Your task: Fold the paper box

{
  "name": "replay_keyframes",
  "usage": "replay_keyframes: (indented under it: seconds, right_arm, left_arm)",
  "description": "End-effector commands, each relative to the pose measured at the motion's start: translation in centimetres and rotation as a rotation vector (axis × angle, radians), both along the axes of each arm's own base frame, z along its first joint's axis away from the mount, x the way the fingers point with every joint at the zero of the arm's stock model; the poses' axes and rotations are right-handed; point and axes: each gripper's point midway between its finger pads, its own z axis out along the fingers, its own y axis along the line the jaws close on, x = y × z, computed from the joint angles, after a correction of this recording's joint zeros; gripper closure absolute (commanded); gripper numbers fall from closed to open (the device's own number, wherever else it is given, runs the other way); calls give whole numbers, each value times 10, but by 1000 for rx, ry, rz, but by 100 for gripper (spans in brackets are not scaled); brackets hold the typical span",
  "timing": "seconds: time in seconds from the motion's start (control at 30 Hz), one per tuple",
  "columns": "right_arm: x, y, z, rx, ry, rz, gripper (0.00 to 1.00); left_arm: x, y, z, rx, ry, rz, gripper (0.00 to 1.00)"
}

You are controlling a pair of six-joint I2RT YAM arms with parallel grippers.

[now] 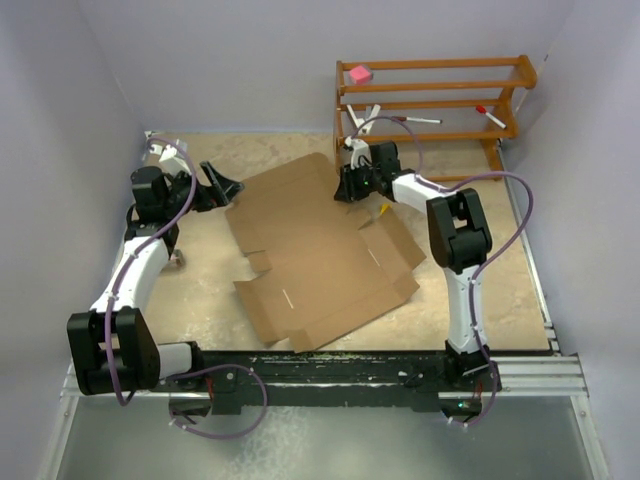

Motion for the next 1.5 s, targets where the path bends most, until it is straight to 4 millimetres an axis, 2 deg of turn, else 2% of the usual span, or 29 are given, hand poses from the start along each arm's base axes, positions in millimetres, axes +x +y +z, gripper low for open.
replay_keyframes:
  seconds: [0.0, 0.03, 0.07, 0.17, 0.37, 0.5, 0.63, 0.8, 0.97, 1.1, 1.23, 1.3, 1.4, 1.47]
  right_arm:
    - [16, -4, 23, -4, -57, -45, 80]
    - [14, -1, 25, 8, -57, -26, 93]
    - [12, 0, 31, 15, -66, -13, 100]
    - [9, 1, 58, 34, -123, 11, 100]
    - [-5, -2, 143, 139, -267, 69, 100]
    - [-18, -19, 189, 214, -315, 90, 100]
    - [-34, -40, 225, 272, -361, 99, 100]
    - [-48, -72, 249, 325, -406, 84, 100]
    - [-68, -102, 271, 358, -475, 113, 100]
    - [-85, -116, 287, 376, -514, 118, 100]
    - [-98, -123, 300, 403, -538, 123, 100]
    - [-100, -124, 303, 407, -546, 120, 100]
    - [-101, -123, 303, 417, -540, 127, 100]
    - [-101, -122, 301, 426, -533, 132, 100]
  left_arm:
    - [7, 2, 24, 8, -78, -13, 4]
    - [7, 2, 24, 7, -78, -14, 4]
    - [7, 2, 25, 8, -79, -15, 4]
    - [6, 3, 27, 12, -87, -15, 4]
    - [3, 1, 37, 7, -123, -42, 4]
    - [-2, 0, 49, 3, -160, -54, 4]
    - [-12, -4, 74, -14, -232, -74, 4]
    - [-27, -14, 114, -54, -343, -134, 4]
    - [-39, -26, 139, -129, -409, -210, 4]
    - [-49, -35, 153, -167, -451, -282, 4]
    - [-56, -44, 157, -152, -475, -330, 4]
    - [-59, -56, 153, -124, -469, -356, 4]
    - [-58, -78, 148, 32, -503, -347, 3]
    - [-54, -80, 144, 104, -504, -297, 3]
